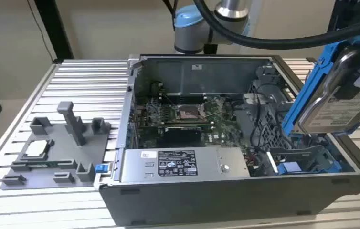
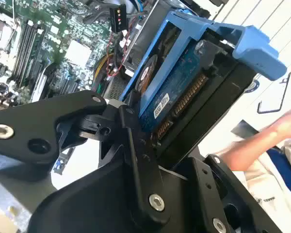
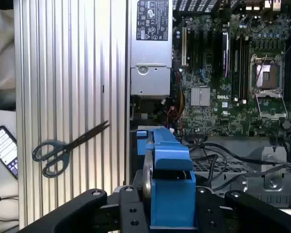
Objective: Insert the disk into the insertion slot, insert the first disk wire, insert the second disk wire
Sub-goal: 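Insert the disk into the insertion slot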
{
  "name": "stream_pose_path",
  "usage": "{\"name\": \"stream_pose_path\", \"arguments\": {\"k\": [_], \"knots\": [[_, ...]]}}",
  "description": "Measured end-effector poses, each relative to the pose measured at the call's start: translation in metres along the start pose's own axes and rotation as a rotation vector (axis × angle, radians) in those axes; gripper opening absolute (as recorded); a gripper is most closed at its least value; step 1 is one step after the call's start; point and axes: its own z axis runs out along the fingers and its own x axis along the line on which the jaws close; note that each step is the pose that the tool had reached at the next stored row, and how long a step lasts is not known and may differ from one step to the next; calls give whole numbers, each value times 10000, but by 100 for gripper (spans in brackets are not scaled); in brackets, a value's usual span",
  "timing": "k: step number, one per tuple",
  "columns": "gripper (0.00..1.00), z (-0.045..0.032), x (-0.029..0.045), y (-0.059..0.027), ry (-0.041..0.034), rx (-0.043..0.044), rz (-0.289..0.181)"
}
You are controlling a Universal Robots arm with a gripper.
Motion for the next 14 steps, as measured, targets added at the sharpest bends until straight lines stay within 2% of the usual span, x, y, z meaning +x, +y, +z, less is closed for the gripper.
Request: {"name": "stream_pose_path", "arguments": {"k": [14], "knots": [[0, 0, -1, -7, 5, -1, -1]]}}
